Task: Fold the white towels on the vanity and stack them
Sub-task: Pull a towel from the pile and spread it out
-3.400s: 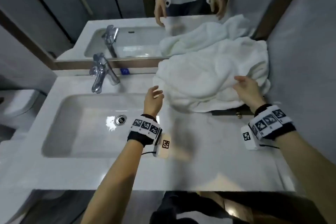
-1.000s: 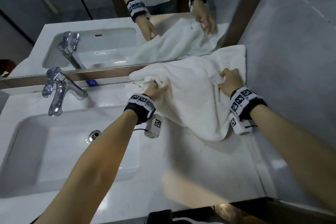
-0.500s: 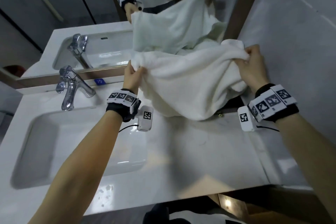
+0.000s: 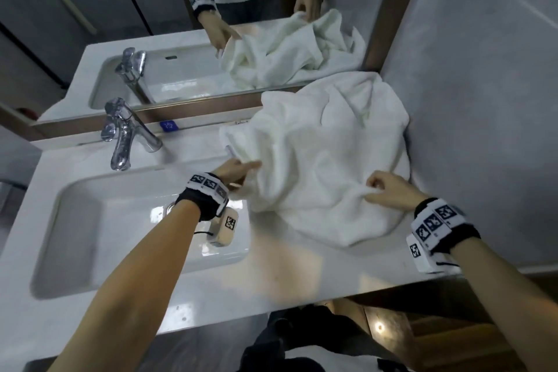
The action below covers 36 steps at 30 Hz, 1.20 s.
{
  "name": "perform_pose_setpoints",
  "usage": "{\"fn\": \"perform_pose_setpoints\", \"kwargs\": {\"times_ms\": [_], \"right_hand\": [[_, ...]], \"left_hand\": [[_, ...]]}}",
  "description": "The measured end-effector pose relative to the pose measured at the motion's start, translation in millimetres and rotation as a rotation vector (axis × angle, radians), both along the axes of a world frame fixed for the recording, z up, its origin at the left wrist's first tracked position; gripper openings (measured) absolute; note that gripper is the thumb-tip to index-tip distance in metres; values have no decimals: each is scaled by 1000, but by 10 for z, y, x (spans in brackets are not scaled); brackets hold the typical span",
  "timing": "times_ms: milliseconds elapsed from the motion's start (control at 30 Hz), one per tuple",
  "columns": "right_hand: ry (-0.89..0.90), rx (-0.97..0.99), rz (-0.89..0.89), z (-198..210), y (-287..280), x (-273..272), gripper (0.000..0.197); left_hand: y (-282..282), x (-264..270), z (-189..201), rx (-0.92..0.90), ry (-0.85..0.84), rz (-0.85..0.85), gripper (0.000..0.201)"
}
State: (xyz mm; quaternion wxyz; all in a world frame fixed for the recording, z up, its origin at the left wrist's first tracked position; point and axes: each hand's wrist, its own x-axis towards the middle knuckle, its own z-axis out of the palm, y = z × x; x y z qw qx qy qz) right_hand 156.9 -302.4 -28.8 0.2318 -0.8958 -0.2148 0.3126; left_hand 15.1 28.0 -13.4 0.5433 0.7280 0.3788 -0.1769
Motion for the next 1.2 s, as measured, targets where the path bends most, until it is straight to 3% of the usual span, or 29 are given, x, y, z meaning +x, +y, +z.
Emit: {"fn": "perform_pose_setpoints", "kwargs": {"times_ms": [67,133,267,333,400,533,667,800,933,1067,1200], "right_hand": [[68,-53,23,-64,-56,-39,21],[37,-27,-81,-16,-81,-20,23],[-255,88,-409,172,-58,136,32],[-353,170,-508,231,1,208,31],[-405,199,-546,270,86,305,35],[-381,168,-550,340,261,599,51],[-218,93,-500,356,385,856,58],[-211,23,-337,372,435,921,58],[-184,193,-289,494,470,834,62],[-162,523,-231,715,469,641,65],[-2,703,-51,924,474,435,68]], "left_hand": [[-3,-54,-129,1,24,-7,37],[43,-38,-179,-26,-51,129,41],[231,102,-143,-40,-237,523,49],[324,146,-135,-18,-240,605,63],[372,174,-150,49,-219,603,49],[281,223,-82,110,-316,510,13],[116,265,51,76,-418,299,13],[-92,283,183,-46,-464,138,12],[-302,328,389,-146,-530,-23,14],[-516,394,646,-182,-602,-351,13],[-673,578,815,-181,-688,-400,5]]}}
